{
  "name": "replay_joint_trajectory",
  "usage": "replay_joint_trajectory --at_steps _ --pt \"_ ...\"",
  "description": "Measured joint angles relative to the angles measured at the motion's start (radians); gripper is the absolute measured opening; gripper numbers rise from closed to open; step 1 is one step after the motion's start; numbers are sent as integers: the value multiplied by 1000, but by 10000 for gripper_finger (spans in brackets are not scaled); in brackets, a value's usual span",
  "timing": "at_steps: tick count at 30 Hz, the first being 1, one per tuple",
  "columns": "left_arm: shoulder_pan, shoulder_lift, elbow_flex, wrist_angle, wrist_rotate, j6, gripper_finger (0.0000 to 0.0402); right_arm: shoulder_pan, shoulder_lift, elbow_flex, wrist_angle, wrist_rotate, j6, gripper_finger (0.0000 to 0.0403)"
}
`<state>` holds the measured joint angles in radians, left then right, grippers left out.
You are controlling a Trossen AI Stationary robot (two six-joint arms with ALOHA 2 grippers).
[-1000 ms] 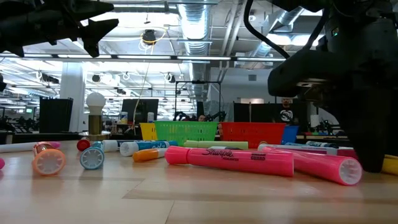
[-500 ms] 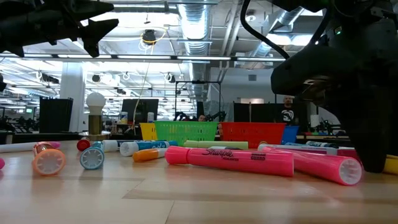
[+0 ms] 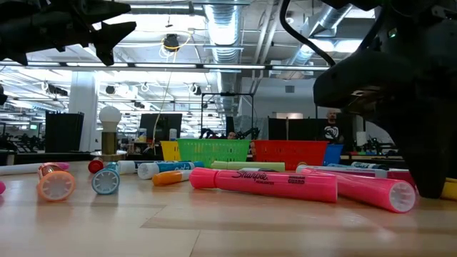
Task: Pick & Place Markers
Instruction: Put the yellow highlighter into the blue bin
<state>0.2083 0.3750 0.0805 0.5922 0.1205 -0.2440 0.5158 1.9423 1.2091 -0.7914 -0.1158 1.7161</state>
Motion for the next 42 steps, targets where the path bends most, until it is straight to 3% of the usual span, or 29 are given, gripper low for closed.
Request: replay_joint_trajectory --at_steps 10,23,28,36,42 --pt "0 0 0 0 0 0 176 6 0 5 -9 18 17 56" --pt "0 0 0 0 0 0 176 9 5 118 -56 9 -26 56" --pt "0 0 0 0 0 0 176 1 4 228 -184 -2 -106 56" --pt "0 0 0 0 0 0 176 -71 3 461 -530 -14 -349 56" --pt "0 0 0 0 0 0 176 -157 2 611 -775 81 -551 56"
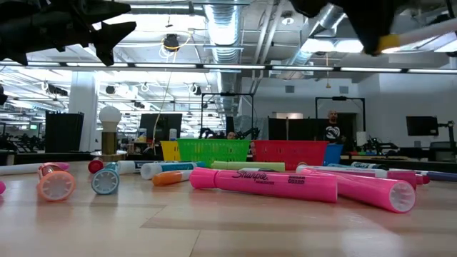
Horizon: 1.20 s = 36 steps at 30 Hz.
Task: Pick & Place Markers
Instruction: Put the yellow highlighter into the blue bin
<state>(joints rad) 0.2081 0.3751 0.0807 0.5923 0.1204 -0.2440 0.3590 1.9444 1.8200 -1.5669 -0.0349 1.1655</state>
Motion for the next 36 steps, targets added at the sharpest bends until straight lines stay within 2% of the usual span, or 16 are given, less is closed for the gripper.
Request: replay_joint_trajectory --at_steps 5,15,24,29,36 --pt "0 0 0 0 0 0 176 -81 -54 28 6 97 -166 56" --pt "0 0 0 0 0 0 176 -254 -212 -5 -3 292 -471 56" --pt "0 0 0 0 0 0 176 -476 -289 -9 -3 444 -820 56" --pt "0 0 0 0 0 0 176 -617 -290 -9 33 472 -1037 56" --pt "0 0 0 0 0 0 176 -793 -287 -9 205 460 -1293 56"
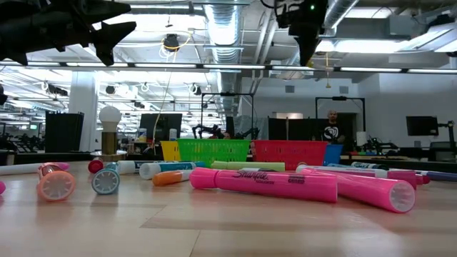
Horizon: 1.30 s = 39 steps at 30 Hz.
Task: Pick & Place Markers
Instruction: Put the yellow highlighter into the blue bin
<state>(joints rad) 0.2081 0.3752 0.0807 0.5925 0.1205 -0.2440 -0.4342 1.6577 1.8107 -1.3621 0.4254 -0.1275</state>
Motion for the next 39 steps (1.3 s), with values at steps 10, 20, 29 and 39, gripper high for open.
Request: replay_joint_trajectory --at_steps 10,20,29,39 --pt "0 0 0 0 0 0 176 -156 0 0 186 -93 -219 56" --pt "0 0 0 0 0 0 176 -225 83 0 178 -158 -273 56" --pt "0 0 0 0 0 0 176 -273 272 0 181 -236 -344 56" --pt "0 0 0 0 0 0 176 -359 411 -1 154 -352 -357 56"
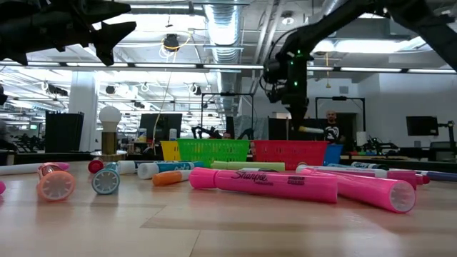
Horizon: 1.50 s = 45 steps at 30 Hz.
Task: Pick & Place Markers
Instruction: Put the yellow highlighter into the blue bin
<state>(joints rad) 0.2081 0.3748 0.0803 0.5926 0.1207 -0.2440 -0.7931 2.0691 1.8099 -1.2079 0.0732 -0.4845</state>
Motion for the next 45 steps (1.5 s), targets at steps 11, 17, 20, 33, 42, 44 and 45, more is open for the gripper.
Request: replay_joint_trajectory --at_steps 11,17,20,33,42,44,45 --pt "0 0 0 0 0 0 176 -6 31 0 -19 -66 -37 56" --pt "0 0 0 0 0 0 176 -1 37 1 -15 -85 -47 56" --pt "0 0 0 0 0 0 176 -1 56 0 -21 -85 -48 56" --pt "0 0 0 0 0 0 176 0 138 0 4 -77 -61 56" --pt "0 0 0 0 0 0 176 7 179 -1 -6 -73 -65 56" --pt "0 0 0 0 0 0 176 7 178 -1 4 -74 -64 56" --pt "0 0 0 0 0 0 176 7 178 -1 11 -74 -64 56"
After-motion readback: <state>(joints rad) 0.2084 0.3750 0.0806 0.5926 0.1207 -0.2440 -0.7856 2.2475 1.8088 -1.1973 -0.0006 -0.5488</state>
